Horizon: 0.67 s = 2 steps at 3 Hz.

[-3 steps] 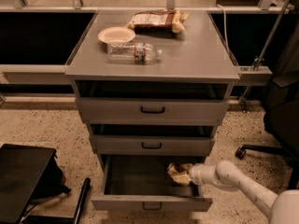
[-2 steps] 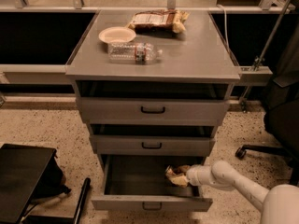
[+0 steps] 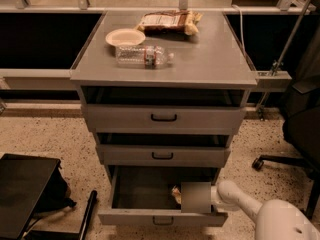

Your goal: Place orange can into bottom drawer

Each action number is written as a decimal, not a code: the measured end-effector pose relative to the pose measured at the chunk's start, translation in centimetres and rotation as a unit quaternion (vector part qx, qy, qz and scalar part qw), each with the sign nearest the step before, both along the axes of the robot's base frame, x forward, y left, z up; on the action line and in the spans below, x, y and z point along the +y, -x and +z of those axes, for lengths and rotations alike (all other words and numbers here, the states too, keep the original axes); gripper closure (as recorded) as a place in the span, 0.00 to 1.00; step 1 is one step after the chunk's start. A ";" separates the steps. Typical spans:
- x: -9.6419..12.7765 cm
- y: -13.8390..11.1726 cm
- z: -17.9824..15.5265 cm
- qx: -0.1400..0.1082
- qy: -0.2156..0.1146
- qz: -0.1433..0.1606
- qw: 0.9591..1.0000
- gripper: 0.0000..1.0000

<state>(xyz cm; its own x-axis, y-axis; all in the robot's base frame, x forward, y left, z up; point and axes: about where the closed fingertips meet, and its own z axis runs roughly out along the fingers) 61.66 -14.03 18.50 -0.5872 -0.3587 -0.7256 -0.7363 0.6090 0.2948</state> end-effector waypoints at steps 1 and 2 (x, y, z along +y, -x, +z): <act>0.8 0.2 -3.3 0.017 -0.024 -0.028 0.999 1.00; 0.7 0.4 -3.8 0.019 -0.024 -0.031 0.999 1.00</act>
Offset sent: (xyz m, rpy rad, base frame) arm -0.0021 0.0073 -0.0298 0.0427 0.0315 -0.0507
